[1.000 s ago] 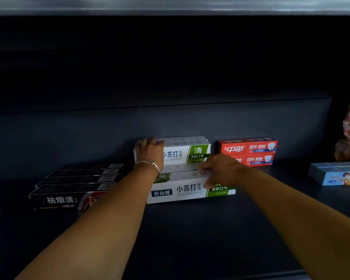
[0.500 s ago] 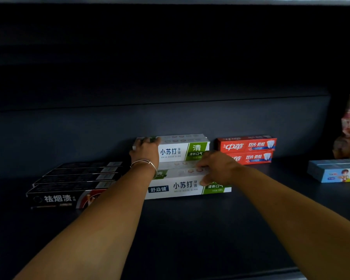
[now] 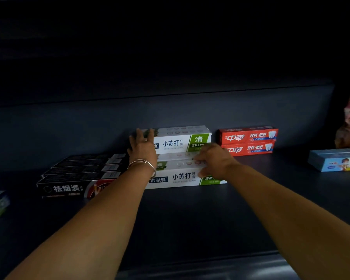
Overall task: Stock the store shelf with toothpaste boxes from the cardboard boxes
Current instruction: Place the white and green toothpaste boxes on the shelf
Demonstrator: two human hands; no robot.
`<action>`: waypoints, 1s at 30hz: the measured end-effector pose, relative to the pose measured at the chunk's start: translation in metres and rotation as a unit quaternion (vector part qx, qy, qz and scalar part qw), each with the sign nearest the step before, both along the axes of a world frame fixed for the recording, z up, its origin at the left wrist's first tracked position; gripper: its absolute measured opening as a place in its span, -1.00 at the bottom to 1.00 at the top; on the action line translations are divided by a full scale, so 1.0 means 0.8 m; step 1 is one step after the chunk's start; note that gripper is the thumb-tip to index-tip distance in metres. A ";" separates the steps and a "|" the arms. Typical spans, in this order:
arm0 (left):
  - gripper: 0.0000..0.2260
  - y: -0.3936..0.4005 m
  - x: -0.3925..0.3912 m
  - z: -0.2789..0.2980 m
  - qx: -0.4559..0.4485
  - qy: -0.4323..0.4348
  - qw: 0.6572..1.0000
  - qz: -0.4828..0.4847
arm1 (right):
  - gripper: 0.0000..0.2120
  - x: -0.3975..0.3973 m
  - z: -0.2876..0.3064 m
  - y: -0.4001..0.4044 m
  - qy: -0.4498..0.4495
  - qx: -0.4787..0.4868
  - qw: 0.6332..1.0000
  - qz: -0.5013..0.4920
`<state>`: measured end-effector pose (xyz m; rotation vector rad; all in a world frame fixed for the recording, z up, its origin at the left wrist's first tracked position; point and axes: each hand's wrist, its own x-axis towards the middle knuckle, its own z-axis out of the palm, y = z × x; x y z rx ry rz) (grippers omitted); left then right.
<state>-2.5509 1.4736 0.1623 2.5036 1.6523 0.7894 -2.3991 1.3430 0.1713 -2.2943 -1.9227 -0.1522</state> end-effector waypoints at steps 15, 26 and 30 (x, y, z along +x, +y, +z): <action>-0.43 -0.032 -0.015 -0.012 -0.054 -0.018 0.998 0.028 | -0.63 -0.030 -0.008 -0.013 -0.066 0.023 0.994 -0.079; -0.53 -0.076 -0.022 -0.021 -0.123 -0.094 0.984 0.087 | -0.73 -0.036 -0.011 -0.034 0.031 0.034 0.984 -0.174; -0.65 -0.079 -0.024 -0.019 -0.143 -0.105 0.980 0.094 | -0.73 -0.037 -0.013 -0.034 0.026 0.037 0.984 -0.174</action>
